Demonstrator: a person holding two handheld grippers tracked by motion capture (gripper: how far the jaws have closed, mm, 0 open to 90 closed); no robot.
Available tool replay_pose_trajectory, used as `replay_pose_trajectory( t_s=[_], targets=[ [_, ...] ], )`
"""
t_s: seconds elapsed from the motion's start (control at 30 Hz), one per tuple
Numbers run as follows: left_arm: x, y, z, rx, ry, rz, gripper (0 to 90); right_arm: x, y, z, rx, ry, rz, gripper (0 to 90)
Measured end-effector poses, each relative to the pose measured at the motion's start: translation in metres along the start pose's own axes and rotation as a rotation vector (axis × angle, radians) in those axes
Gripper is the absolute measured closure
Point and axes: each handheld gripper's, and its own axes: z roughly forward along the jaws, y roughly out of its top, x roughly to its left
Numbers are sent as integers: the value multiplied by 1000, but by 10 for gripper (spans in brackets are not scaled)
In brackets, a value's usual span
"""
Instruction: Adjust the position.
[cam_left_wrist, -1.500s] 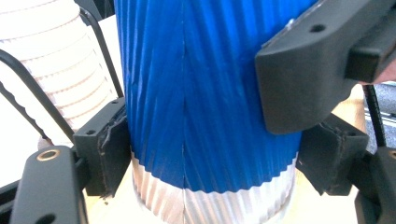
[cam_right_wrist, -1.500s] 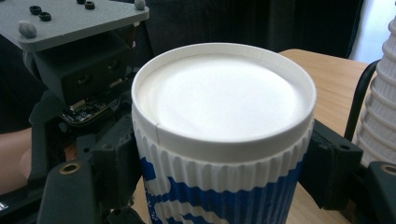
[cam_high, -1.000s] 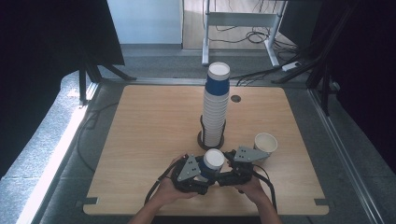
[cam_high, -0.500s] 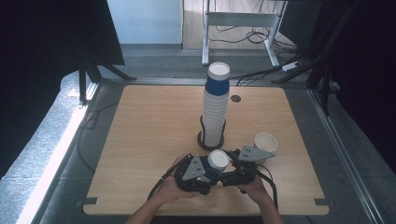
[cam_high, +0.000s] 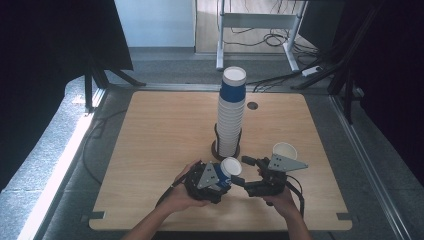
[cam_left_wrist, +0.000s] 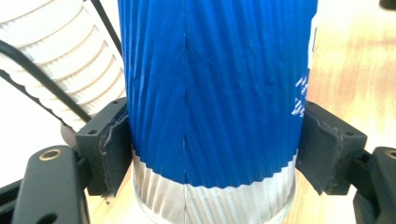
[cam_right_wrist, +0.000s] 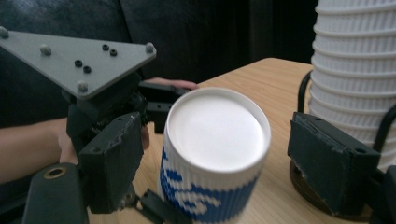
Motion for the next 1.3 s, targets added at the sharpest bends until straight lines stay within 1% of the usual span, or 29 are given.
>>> replay_pose_trajectory(
  t_s=[0.2,0.27,0.33,0.4,0.5,0.67,0.8,0.93,1.0,1.1,1.2,1.3],
  targets=[
    [4,0,0,44,25,41,204,-4,-2,-2,48,-26,-8,182],
    [5,0,1,68,35,65,205,-5,-3,-2,68,-30,-9,182],
    [5,-1,2,85,41,81,205,-6,-4,-1,95,-35,-17,181],
    [4,-1,4,109,58,106,205,-6,-5,0,127,-37,-29,179],
    [3,-2,6,140,72,145,205,-7,-7,1,166,-28,-37,179],
    [0,-3,8,163,69,177,205,-9,-10,6,215,-15,-37,179],
    [-4,-2,10,189,77,230,205,-11,-14,13,249,-1,-32,178],
    [-10,1,11,214,89,294,205,-12,-16,20,275,12,-32,175],
    [-11,2,11,220,91,315,205,-12,-17,21,285,18,-34,175],
    [-12,4,12,231,86,334,205,-12,-17,22,292,26,-36,174],
    [-14,4,13,230,84,338,205,-12,-17,22,302,34,-35,174],
    [-16,4,13,233,85,353,205,-12,-19,24,318,42,-33,181]
  ],
)
